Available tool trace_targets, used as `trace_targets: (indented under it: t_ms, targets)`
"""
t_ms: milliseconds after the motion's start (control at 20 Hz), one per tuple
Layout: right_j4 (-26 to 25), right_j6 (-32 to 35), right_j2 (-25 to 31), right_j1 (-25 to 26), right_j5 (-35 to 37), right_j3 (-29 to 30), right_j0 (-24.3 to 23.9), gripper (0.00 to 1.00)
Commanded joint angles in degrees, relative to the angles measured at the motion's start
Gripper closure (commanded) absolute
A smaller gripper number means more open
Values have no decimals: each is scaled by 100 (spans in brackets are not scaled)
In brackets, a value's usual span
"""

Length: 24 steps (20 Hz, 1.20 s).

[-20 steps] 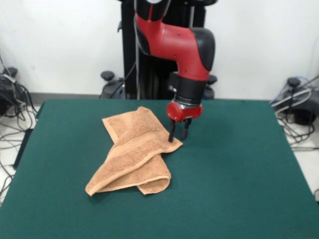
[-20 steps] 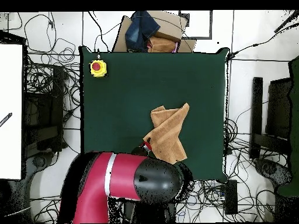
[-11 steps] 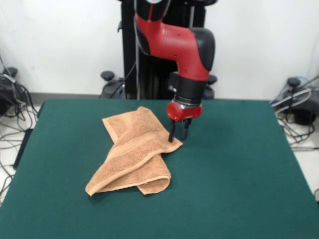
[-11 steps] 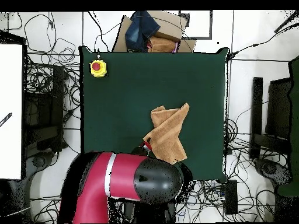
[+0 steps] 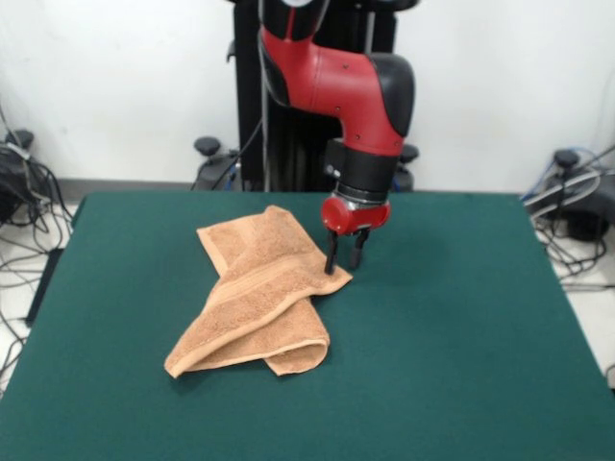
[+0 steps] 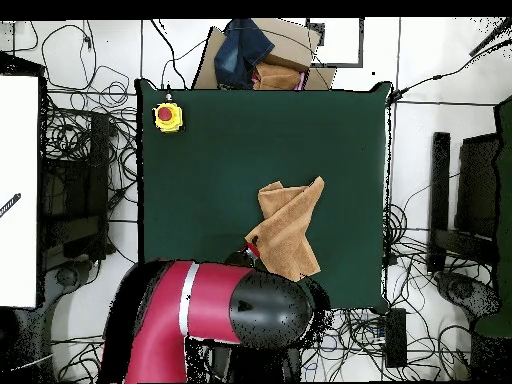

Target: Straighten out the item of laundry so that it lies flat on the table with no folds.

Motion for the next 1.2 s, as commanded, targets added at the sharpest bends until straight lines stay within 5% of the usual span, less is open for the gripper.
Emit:
trace_targets:
  t_ms: [50, 450, 500, 1200]
  targets:
    - [519, 1469, 162, 324, -121, -703, 78, 0]
    - [569, 1469, 153, 314, -74, -685, 94, 0]
    - [587, 1469, 148, 311, -71, -677, 103, 100]
    - [726, 1429, 98, 318, -23, -634, 164, 100]
